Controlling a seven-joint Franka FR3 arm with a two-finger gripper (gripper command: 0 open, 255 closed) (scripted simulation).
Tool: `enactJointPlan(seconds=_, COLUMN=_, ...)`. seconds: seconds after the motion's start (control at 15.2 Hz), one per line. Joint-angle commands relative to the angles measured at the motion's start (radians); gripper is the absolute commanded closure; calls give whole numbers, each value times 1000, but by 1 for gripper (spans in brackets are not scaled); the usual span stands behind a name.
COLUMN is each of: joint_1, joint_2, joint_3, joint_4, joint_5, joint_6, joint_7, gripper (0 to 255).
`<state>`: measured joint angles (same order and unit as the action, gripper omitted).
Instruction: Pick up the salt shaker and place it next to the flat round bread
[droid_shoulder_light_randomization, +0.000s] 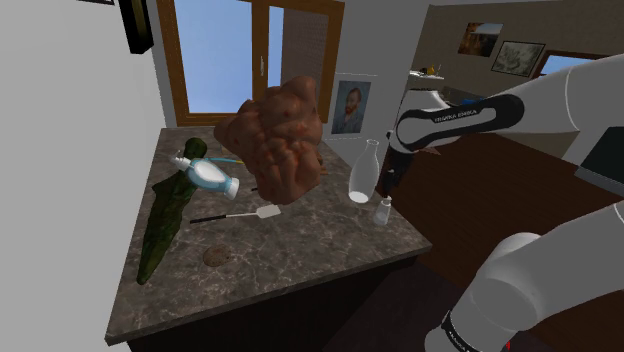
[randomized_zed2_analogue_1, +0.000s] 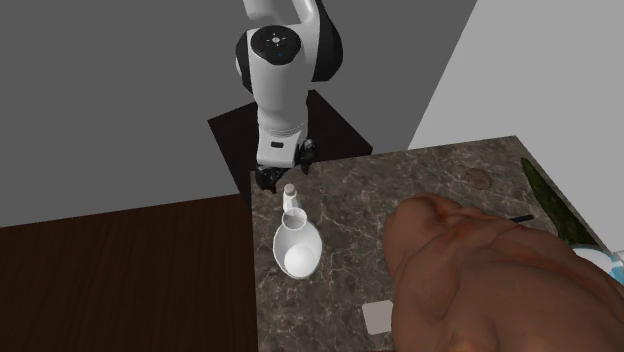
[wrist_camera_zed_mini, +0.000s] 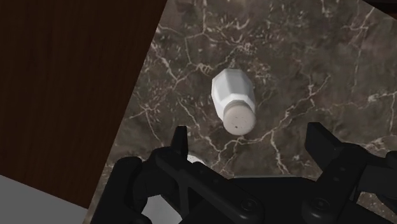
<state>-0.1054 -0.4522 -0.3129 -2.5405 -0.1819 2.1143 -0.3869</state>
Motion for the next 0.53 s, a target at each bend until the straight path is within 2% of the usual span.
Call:
enactJointPlan(seconds=0.0, joint_1=1, joint_2=18, joint_3=-6, joint_4=-11, joint_5=0, joint_6=31, joint_7=-3, gripper=0)
enactJointPlan(seconds=0.26, joint_1=1, joint_2=54, joint_3=-17, joint_4=-48, joint_5=-1, joint_6=102, joint_7=-5, gripper=0)
enactJointPlan(seconds=0.46, joint_1=1, joint_2=54, joint_3=-17, joint_4=-48, joint_5=-1, joint_6=102, joint_7=-5, gripper=0)
